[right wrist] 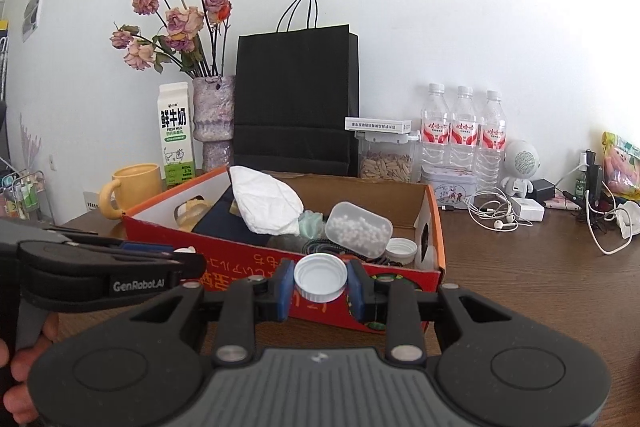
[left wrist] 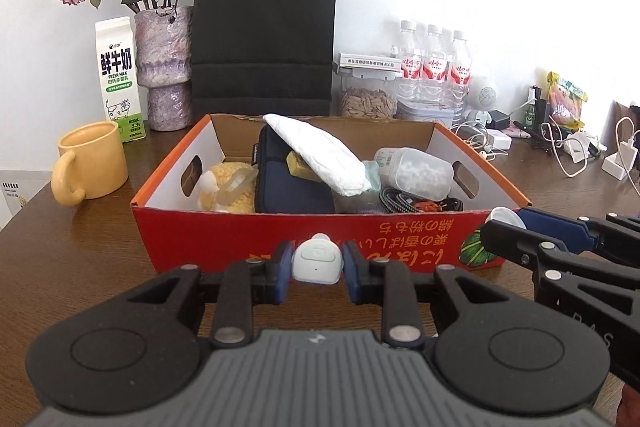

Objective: Organize objects
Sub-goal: 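Carry both white caps into the box and open both grippers, then withdraw both grippers from the box toward the white puck and cable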

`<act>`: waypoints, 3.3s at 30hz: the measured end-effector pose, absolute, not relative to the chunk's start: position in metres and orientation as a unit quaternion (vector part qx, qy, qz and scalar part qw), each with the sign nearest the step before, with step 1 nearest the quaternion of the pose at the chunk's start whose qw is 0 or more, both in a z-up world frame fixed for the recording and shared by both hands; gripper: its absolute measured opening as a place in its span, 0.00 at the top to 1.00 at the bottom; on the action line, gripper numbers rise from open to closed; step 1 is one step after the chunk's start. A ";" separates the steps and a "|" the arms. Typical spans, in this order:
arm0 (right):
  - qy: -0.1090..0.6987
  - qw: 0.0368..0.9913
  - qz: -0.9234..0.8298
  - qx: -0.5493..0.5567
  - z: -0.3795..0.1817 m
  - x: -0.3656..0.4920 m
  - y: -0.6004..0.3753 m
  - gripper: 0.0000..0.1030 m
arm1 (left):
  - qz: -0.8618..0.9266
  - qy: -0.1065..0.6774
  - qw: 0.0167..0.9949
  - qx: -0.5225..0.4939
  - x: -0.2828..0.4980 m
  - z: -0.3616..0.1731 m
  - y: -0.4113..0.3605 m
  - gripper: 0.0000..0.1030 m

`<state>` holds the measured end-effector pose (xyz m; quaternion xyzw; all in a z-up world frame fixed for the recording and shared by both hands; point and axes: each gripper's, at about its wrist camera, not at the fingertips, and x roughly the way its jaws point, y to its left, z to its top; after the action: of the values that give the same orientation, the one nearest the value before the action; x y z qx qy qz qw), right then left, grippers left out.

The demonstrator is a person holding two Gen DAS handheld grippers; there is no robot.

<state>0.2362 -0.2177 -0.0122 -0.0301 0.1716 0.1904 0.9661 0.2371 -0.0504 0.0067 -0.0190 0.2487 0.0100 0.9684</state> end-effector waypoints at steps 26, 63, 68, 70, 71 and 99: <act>0.137 0.971 0.196 -0.013 0.013 0.338 -0.165 0.74 | 0.049 0.190 0.979 -0.046 0.312 0.046 -0.004 0.73; 0.167 0.972 0.165 -0.025 -0.016 0.383 -0.171 0.05 | 0.073 0.198 0.977 -0.023 0.355 0.028 0.008 0.00; 0.168 0.972 0.162 -0.029 -0.017 0.382 -0.171 0.05 | 0.077 0.202 0.976 -0.024 0.356 0.026 0.009 0.00; 0.168 0.972 0.161 -0.029 -0.018 0.381 -0.172 0.04 | 0.079 0.202 0.976 -0.022 0.355 0.025 0.008 0.00; 0.167 0.973 0.160 -0.028 -0.018 0.380 -0.172 0.04 | 0.080 0.202 0.976 -0.021 0.354 0.024 0.008 0.00; 0.167 0.973 0.156 -0.041 -0.020 0.292 -0.197 0.03 | 0.084 0.208 0.974 -0.029 0.276 0.020 -0.005 0.00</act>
<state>0.2917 -0.1973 -0.0202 -0.0409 0.1668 0.1557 0.9728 0.2760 -0.0047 0.0205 -0.0287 0.2080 0.0839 0.9741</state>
